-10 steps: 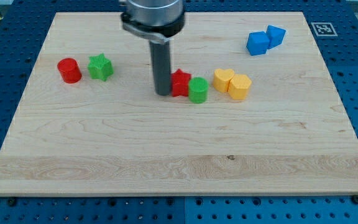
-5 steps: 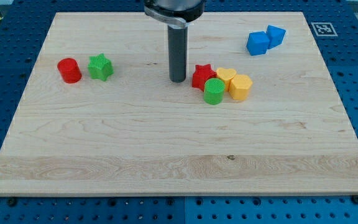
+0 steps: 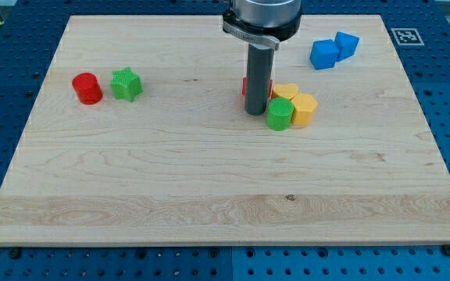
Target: Move green circle right side of yellow hexagon
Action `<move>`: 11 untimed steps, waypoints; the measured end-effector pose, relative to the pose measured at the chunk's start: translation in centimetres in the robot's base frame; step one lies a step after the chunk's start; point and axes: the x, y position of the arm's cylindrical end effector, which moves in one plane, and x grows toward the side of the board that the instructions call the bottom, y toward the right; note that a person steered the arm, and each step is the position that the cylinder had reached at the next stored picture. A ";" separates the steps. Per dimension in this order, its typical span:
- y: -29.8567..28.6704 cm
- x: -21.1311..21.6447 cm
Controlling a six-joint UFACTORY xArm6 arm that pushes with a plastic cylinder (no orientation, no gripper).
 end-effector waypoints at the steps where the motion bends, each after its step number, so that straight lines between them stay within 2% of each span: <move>1: 1.4 0.4; 3: 3.9 8.6; 5: 9.0 8.9; 7: 0.8 10.9; 8: -0.7 8.9; 9: 0.2 7.0; 10: 4.0 7.1; 11: 10.1 7.1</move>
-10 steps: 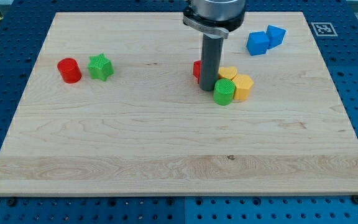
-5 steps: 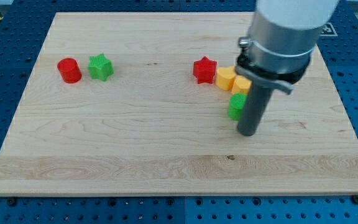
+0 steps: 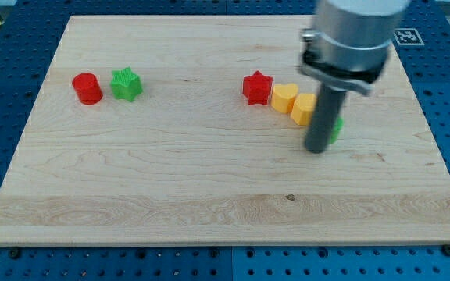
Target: Move green circle right side of yellow hexagon
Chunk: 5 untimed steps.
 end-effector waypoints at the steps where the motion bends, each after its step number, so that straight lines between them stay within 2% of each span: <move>1: 6.6 0.0; 2: 8.9 -0.1; 3: 8.5 1.6; 4: 5.3 1.3; 5: 2.3 -1.6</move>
